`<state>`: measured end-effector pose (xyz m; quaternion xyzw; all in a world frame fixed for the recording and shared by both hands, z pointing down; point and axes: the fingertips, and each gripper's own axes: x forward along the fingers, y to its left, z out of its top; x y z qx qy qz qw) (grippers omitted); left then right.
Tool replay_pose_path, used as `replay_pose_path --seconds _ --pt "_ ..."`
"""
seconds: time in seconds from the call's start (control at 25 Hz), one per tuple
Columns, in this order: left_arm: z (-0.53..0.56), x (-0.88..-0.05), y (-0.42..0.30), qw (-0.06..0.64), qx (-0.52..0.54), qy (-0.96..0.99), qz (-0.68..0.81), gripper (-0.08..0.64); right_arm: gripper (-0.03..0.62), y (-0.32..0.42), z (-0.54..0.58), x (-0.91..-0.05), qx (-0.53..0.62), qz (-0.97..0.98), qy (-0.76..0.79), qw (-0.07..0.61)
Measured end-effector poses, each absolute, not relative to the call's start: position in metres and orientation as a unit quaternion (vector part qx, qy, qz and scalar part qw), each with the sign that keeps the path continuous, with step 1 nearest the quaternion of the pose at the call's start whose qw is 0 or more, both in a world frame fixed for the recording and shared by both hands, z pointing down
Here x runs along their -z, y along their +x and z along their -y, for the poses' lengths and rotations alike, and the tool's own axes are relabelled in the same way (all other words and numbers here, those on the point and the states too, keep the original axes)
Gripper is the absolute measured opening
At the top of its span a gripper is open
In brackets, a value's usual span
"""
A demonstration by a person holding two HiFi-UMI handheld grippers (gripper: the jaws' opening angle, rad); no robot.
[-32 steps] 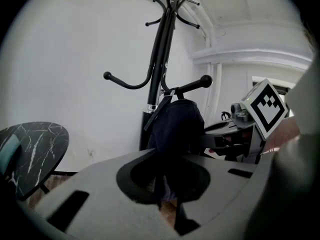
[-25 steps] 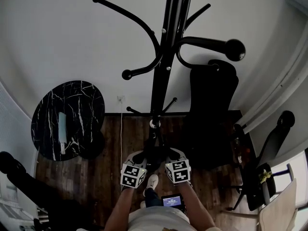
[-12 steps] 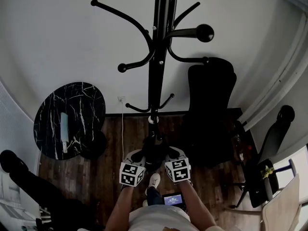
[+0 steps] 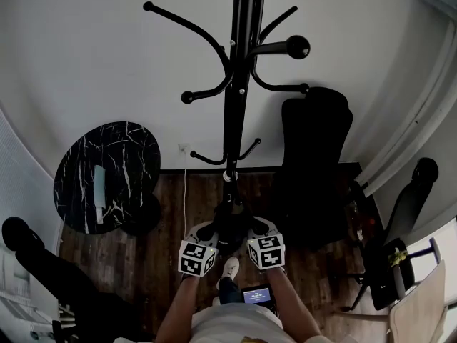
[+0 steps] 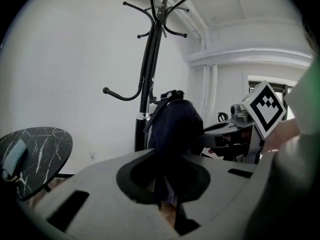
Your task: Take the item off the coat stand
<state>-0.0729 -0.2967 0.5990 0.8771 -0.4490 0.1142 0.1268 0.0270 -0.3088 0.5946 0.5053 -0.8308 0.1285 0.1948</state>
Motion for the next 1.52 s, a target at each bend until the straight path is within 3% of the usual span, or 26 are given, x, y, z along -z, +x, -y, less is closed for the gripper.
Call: replay_pose_path --seconds 1.52 --pt "0.220 -0.551 -0.083 0.148 -0.033 0.872 0.466 0.028 0.034 0.018 0.237 -0.552 -0.134 0.849 0.496 0.125"
